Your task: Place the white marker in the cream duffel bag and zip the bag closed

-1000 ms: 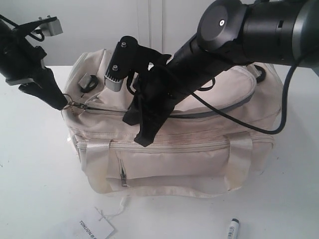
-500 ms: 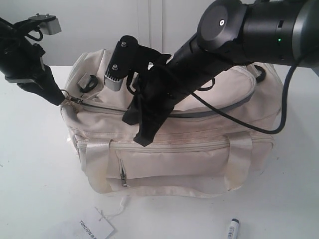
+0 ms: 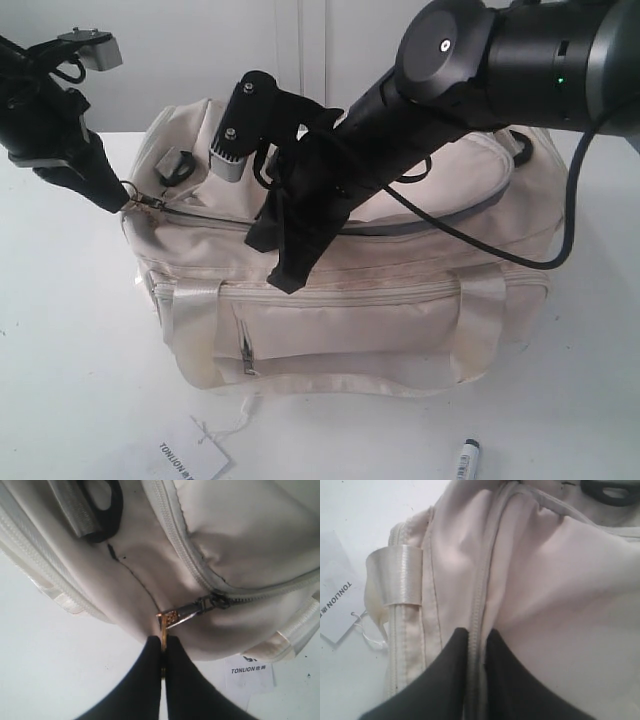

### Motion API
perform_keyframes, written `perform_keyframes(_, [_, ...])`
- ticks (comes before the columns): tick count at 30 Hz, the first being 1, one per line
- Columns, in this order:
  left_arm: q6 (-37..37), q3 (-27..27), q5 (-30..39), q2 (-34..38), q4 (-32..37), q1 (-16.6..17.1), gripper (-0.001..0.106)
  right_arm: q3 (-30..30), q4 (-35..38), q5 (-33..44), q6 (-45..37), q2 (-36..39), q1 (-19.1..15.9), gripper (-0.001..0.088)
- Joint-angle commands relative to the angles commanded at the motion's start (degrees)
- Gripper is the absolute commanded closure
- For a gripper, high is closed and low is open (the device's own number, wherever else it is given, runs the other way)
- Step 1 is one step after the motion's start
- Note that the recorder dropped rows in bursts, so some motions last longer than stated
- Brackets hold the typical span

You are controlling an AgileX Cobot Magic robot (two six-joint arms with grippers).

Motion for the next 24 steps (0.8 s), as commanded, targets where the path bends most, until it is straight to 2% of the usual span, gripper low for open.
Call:
perform_keyframes(3, [0.0, 0.0, 0.0, 0.0, -0.2, 0.0, 0.105, 0.0, 0.0, 0.1, 0.0, 0.0, 0.0, 0.0486])
perform_keyframes(5, [0.0, 0.0, 0.0, 0.0, -0.2, 0.0, 0.105, 0.0, 0.0, -0.2, 0.3, -0.4, 0.0, 0.0443])
perform_keyframes(11, [0.0, 0.0, 0.0, 0.0, -0.4, 0.0, 0.105, 0.0, -0.5, 0.4, 9.1, -4.1, 0.0, 0.0439])
perform_keyframes(20, [0.0, 0.0, 0.7, 0.0, -1.5, 0.0, 0.105, 0.0, -6.3, 3.2, 23.7, -10.9, -0.2, 0.0443])
perform_keyframes(24, [0.0, 0.0, 0.8, 0.0, -1.5, 0.0, 0.09, 0.0, -8.7, 5.4, 28.9, -12.9, -0.2, 0.0443])
